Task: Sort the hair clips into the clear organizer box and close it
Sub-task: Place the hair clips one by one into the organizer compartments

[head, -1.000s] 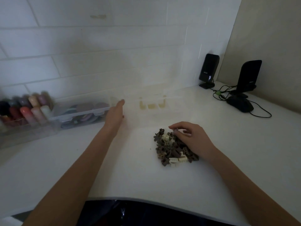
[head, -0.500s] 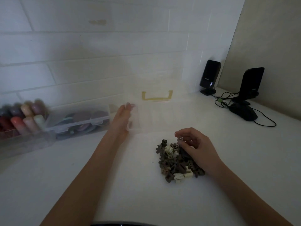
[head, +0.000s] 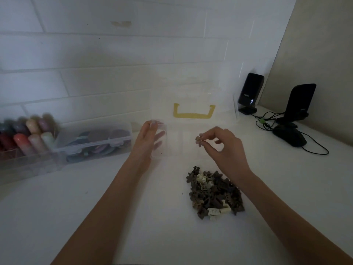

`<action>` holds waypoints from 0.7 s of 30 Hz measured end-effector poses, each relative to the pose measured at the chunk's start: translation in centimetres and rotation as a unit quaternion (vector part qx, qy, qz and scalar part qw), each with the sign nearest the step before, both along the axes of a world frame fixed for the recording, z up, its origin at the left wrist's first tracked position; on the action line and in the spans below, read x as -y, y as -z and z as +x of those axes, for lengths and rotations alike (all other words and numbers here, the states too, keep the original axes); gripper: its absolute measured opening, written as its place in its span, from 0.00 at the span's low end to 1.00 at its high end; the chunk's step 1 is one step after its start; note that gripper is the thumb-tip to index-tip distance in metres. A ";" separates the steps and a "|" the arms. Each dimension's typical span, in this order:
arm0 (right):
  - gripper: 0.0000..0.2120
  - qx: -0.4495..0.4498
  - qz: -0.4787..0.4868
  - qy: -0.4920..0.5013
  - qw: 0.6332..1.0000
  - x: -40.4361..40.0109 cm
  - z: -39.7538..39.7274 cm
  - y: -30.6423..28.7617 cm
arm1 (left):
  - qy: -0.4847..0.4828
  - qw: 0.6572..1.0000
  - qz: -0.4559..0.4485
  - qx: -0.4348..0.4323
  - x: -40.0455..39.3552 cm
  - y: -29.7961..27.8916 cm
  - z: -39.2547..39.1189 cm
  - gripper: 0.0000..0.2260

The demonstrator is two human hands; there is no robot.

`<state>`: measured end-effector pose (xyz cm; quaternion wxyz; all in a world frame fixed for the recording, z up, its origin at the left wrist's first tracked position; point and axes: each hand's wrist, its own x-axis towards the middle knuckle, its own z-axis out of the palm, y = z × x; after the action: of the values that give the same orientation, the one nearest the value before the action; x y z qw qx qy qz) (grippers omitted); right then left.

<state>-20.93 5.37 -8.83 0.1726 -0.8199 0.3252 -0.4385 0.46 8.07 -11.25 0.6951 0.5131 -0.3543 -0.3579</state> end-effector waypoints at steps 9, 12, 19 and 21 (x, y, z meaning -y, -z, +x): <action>0.06 0.010 -0.057 0.074 0.996 1.9 -2.0 0.1 | -0.008 0.999 -0.004 -0.032 0.5 0.2 0.4 0.09; 0.04 0.016 0.036 0.008 0.999 1.4 -3.5 -1.3 | -0.002 0.999 -0.006 -0.043 0.6 0.4 0.6 0.09; 0.11 -0.307 0.143 -0.110 0.934 1.1 -3.7 -1.4 | 0.029 0.996 -0.010 -0.080 0.4 0.3 1.1 0.07; 0.17 -0.372 0.133 -0.089 0.915 0.7 -3.3 -1.2 | 0.029 0.994 0.001 -0.107 0.4 0.3 1.1 0.09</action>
<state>-24.21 4.69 -7.65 0.1850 -0.9187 0.3468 -0.0378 1.61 7.68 -11.59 0.7177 0.4623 -0.2923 -0.4309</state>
